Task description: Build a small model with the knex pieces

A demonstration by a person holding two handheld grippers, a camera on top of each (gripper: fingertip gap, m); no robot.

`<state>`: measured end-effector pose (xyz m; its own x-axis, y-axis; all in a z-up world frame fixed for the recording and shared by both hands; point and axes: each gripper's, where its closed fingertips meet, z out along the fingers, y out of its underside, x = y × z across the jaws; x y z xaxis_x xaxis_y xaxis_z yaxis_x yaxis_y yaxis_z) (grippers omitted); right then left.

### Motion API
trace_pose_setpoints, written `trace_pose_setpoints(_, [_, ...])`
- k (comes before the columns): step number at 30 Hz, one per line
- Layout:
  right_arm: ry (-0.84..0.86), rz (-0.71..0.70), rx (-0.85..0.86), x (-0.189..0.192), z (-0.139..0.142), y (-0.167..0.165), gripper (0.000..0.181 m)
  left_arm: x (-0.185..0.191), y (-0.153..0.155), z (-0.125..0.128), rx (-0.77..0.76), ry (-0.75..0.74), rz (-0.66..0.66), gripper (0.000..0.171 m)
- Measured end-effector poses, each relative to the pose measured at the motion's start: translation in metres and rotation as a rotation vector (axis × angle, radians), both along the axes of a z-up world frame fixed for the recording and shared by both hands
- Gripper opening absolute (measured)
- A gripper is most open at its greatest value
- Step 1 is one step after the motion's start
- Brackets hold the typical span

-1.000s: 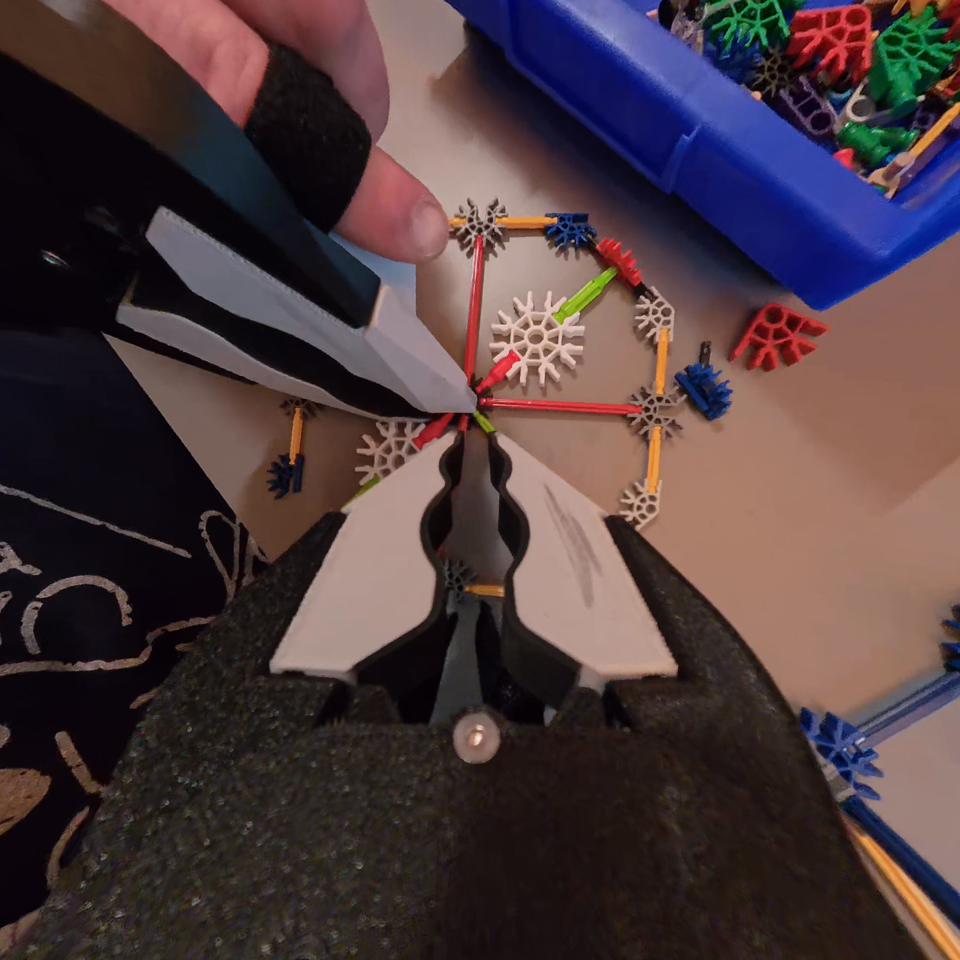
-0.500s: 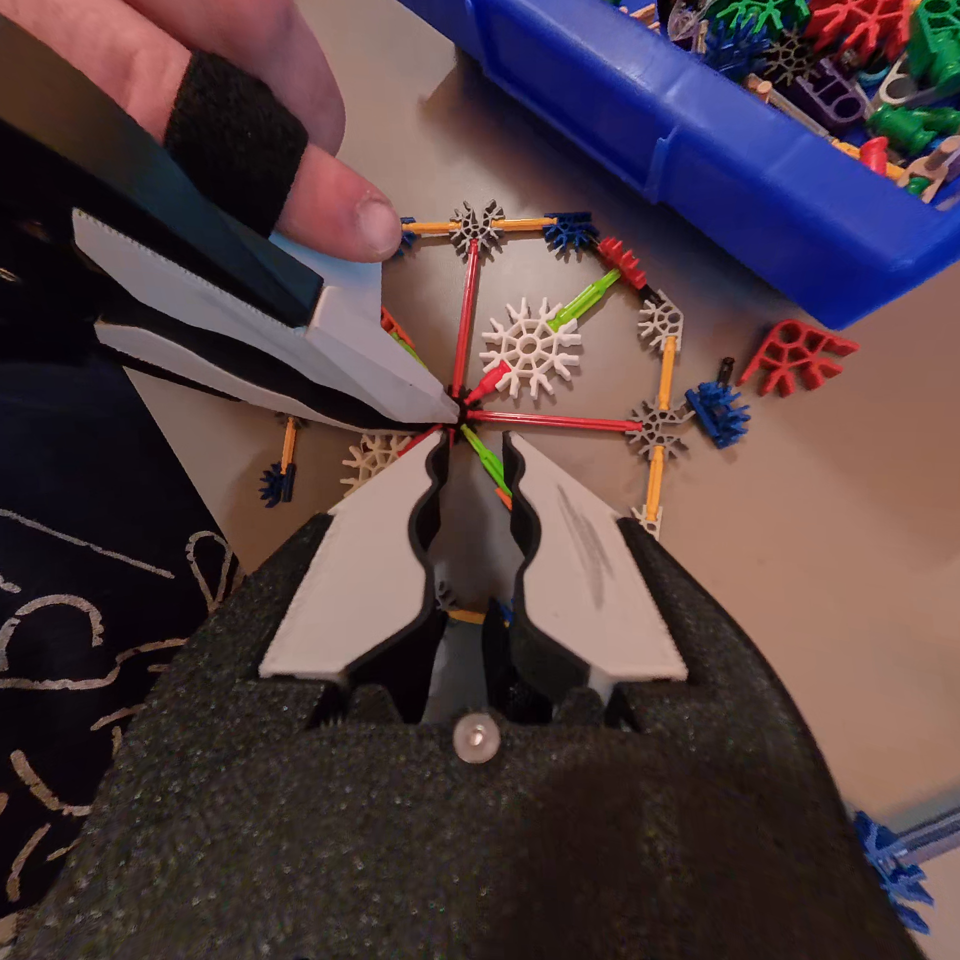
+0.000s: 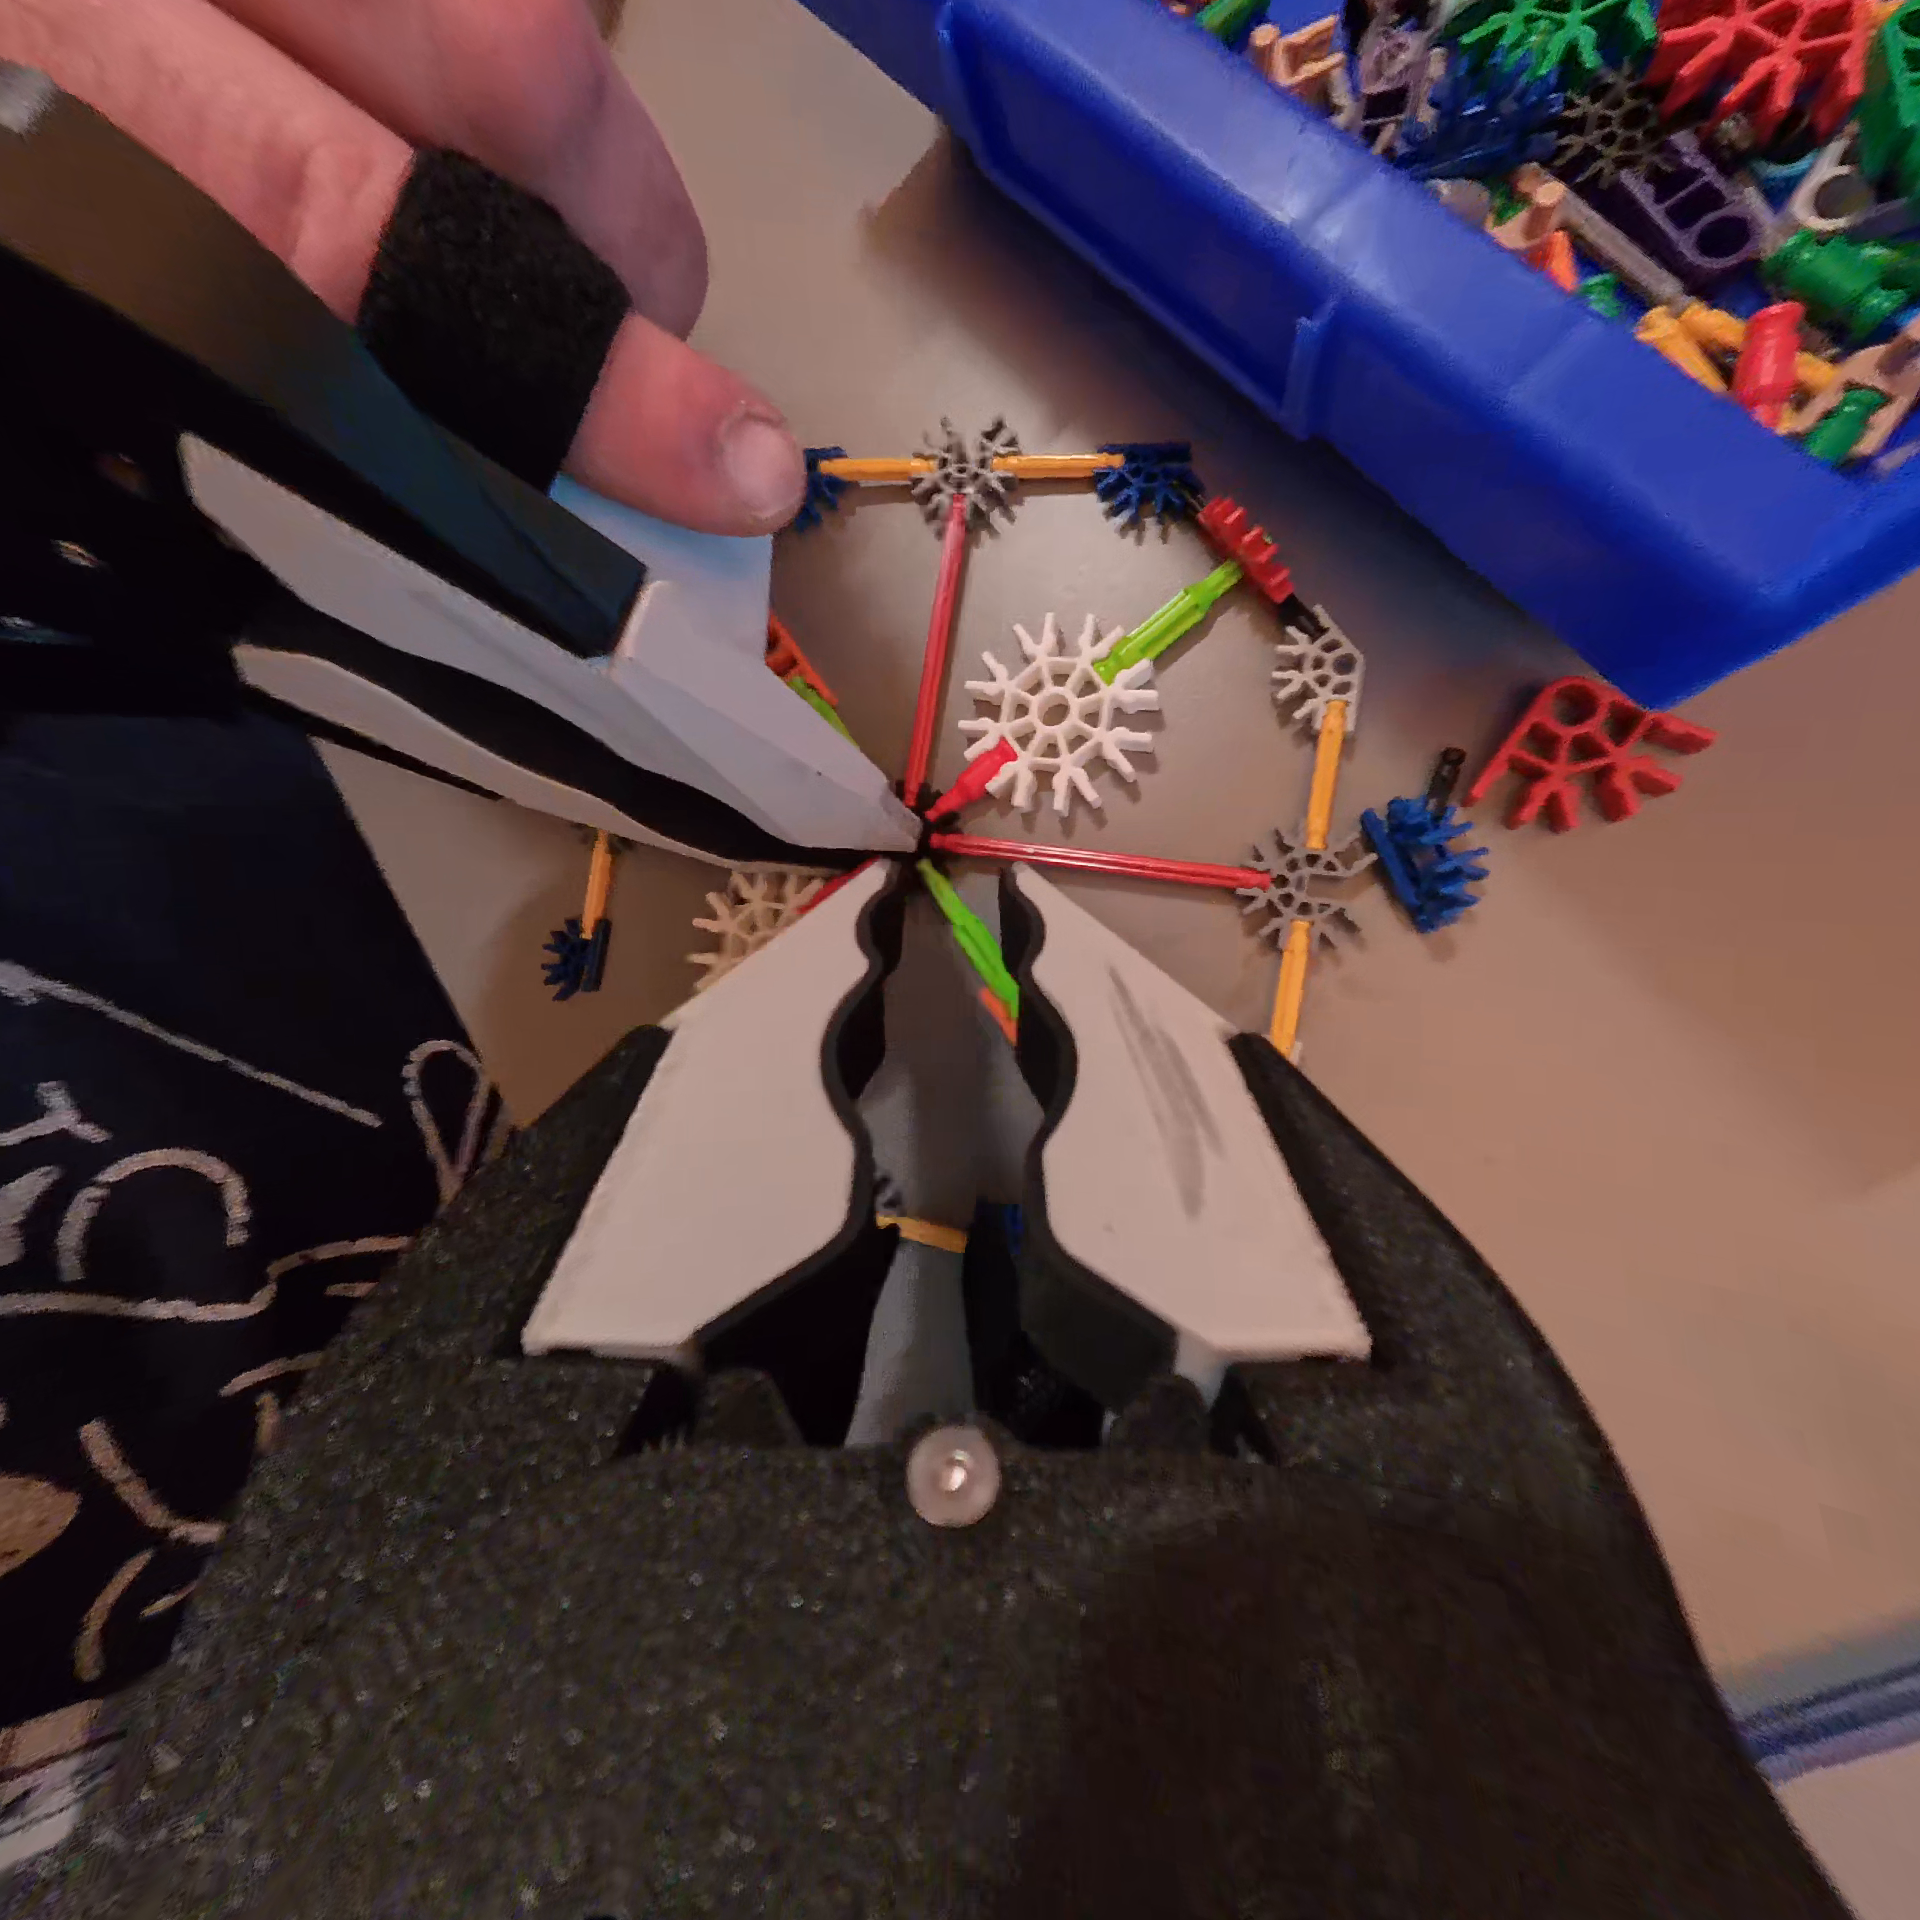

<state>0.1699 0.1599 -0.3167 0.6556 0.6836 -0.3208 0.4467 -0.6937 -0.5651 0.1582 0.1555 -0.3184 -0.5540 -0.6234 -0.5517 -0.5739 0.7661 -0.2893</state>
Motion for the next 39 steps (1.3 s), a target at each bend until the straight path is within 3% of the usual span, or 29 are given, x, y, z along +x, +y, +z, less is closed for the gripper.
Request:
trace_pose_setpoints(15, [-0.086,0.024,0.037,0.0000,-0.0058,0.0001,0.015,0.0028,-0.0001,0.0004,-0.006,-0.006,0.008,0.016])
trace_pose_setpoints(28, [0.007,0.015,-0.016,-0.0018,-0.0029,-0.0013,0.021,0.0028,0.0003,0.0013,-0.021,-0.014,0.028,0.016])
trace_pose_setpoints(39, [-0.051,0.018,0.033,0.0000,-0.0053,0.0007,0.015,0.0031,0.0014,0.0024,-0.033,-0.020,0.043,0.018])
